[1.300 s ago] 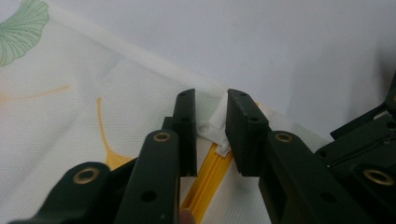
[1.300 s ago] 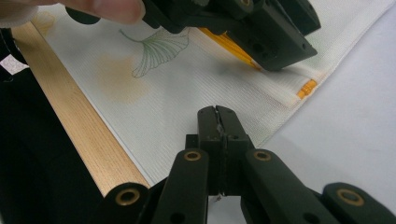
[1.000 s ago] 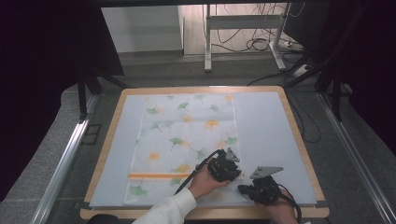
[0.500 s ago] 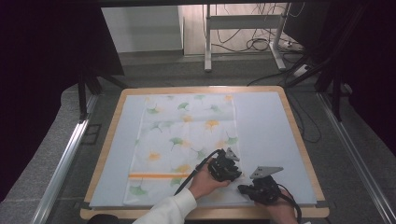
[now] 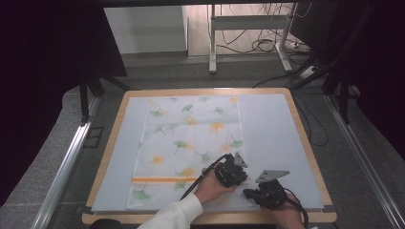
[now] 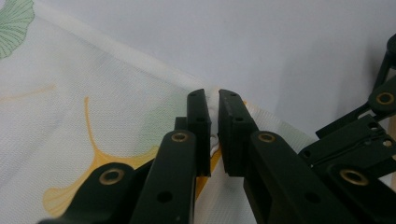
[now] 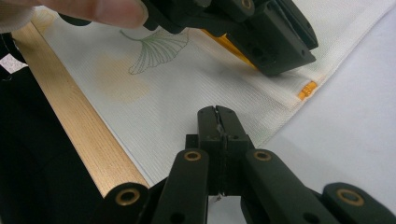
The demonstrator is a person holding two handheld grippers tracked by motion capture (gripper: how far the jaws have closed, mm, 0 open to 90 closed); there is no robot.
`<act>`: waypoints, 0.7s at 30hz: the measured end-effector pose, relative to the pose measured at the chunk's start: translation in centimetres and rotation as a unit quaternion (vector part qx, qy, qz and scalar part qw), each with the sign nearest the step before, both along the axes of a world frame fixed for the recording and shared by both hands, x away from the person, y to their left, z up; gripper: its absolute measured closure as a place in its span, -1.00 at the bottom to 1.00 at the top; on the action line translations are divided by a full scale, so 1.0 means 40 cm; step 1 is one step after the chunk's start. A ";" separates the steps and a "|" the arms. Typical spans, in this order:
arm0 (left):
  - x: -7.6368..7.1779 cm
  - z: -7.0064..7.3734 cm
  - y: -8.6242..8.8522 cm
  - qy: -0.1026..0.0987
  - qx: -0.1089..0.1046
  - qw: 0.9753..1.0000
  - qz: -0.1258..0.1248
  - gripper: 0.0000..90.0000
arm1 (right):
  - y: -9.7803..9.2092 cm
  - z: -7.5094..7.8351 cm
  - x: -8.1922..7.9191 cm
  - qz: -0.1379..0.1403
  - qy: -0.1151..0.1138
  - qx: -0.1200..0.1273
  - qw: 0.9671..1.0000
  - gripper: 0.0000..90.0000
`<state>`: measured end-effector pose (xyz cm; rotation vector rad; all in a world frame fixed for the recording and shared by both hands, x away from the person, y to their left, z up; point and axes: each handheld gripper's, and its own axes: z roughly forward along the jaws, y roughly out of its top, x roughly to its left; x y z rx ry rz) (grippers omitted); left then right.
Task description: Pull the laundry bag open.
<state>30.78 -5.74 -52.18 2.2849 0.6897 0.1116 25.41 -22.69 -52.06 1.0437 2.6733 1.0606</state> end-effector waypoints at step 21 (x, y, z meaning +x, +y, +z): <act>-0.004 0.006 -0.006 -0.031 0.034 0.999 -0.017 1.00 | -0.001 0.000 0.002 0.001 0.001 0.000 1.000 0.98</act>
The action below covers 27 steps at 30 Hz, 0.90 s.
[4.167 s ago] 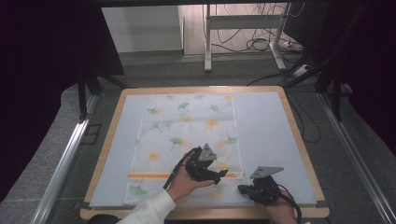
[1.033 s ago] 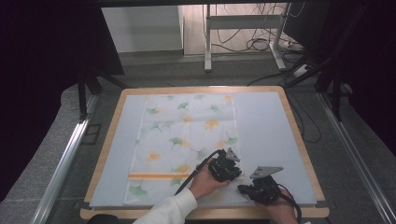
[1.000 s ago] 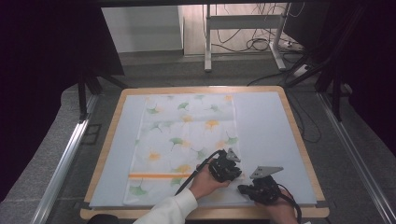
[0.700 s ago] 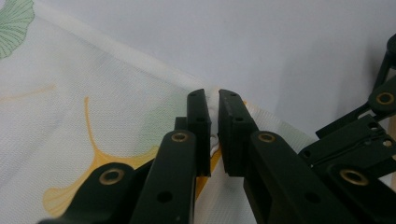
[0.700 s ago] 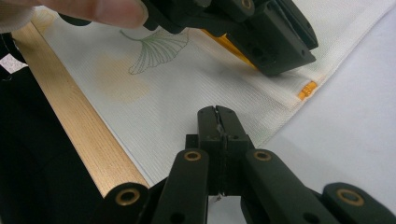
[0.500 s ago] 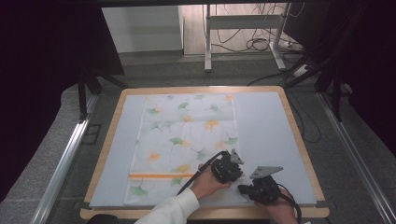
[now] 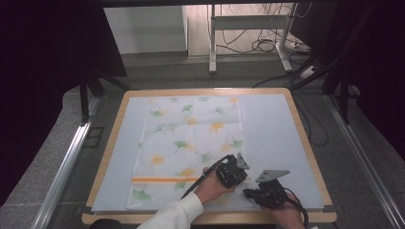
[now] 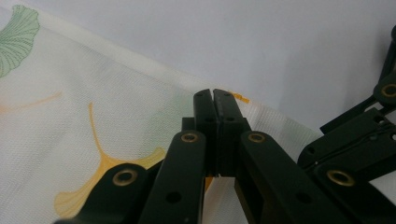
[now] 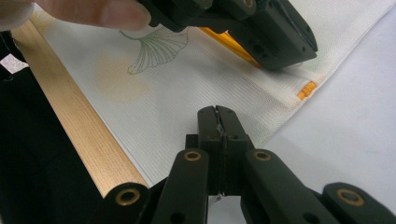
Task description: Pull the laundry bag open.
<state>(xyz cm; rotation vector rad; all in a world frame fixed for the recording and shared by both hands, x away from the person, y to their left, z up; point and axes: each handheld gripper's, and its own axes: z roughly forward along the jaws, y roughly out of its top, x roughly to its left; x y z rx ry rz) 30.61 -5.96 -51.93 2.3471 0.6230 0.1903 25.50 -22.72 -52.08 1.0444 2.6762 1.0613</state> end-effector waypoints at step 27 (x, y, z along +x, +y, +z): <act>-0.006 0.001 0.015 -0.001 0.004 1.000 0.004 1.00 | -0.007 -0.002 0.059 -0.079 0.017 0.017 0.997 0.99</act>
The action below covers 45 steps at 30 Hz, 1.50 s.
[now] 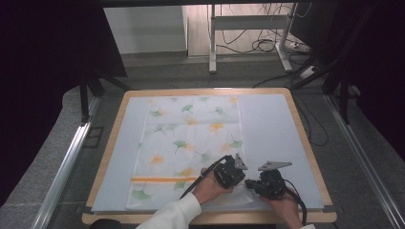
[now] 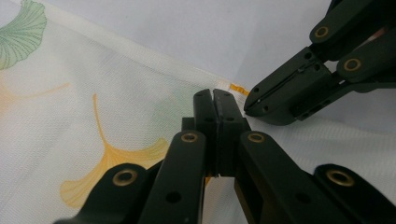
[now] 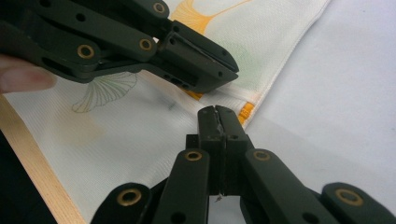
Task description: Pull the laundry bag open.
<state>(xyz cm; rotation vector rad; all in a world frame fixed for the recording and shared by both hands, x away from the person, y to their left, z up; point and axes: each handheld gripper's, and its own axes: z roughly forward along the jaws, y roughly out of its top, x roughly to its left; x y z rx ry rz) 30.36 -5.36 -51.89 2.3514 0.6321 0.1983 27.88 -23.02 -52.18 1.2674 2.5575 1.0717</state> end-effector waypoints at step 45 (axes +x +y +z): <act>-0.008 0.000 0.086 0.008 0.007 1.000 0.014 1.00 | -0.003 -0.003 -0.001 0.003 -0.004 0.005 1.000 0.99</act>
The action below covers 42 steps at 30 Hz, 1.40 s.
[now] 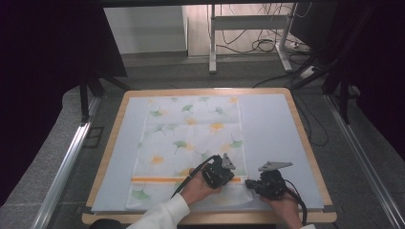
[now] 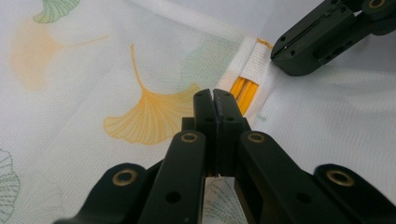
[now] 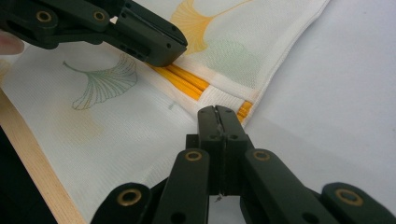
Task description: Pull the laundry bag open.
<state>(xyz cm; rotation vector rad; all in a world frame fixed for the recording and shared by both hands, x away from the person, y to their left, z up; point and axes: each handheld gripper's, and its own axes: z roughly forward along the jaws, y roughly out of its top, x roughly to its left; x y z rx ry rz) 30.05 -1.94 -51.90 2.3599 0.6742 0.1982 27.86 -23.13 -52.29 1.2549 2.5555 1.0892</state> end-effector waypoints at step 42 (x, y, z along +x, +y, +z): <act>-0.009 -0.005 0.115 0.012 -0.005 1.000 0.016 1.00 | 0.001 0.000 -0.002 -0.004 -0.001 0.001 1.000 0.99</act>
